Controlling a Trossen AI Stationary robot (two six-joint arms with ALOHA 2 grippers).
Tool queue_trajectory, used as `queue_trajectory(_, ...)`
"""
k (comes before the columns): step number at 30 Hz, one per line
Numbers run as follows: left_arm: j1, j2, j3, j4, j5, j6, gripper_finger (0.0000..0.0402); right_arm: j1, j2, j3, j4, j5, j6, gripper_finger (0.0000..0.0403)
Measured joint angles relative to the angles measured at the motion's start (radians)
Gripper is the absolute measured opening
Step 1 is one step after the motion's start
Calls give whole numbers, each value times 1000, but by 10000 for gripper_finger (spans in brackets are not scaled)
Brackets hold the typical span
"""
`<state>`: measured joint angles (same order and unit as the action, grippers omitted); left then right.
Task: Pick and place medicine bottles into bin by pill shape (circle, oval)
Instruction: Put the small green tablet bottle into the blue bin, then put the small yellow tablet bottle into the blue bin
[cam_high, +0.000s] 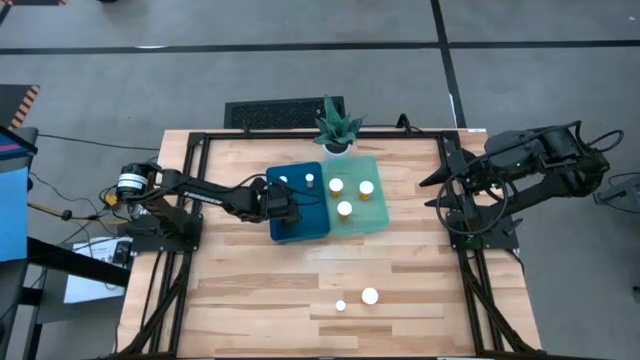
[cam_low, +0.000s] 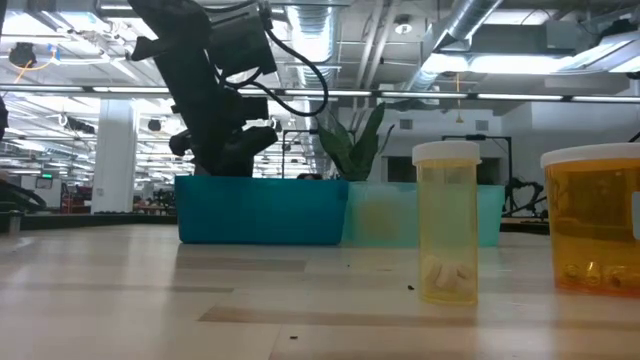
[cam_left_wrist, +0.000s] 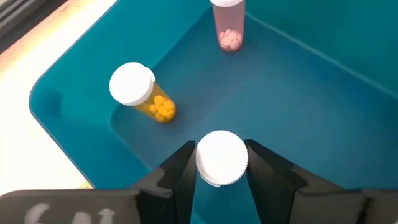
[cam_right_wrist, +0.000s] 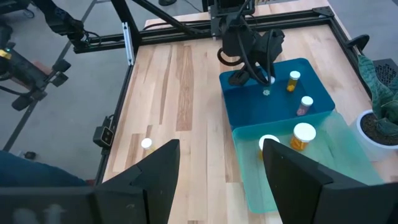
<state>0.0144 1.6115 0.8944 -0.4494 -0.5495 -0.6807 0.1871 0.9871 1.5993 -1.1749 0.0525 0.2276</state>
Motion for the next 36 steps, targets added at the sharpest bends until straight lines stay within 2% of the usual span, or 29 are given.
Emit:
queue_trajectory(10,0,0,-1,-4,25,3,192,0,0,0,0,0,-1,238)
queue_trajectory(16,-2,-1,14,-11,31,10,222,0,0,0,0,0,-3,238)
queue_trajectory(23,-2,-2,74,-13,25,47,237,0,0,0,0,0,-3,238)
queue_trajectory(27,-3,-2,135,-72,28,68,238,0,0,0,0,0,-3,238)
queue_trajectory(32,-9,-2,226,-147,77,124,238,0,0,0,0,0,-3,238)
queue_trajectory(36,-44,-2,315,-136,133,179,238,0,0,0,0,0,-16,238)
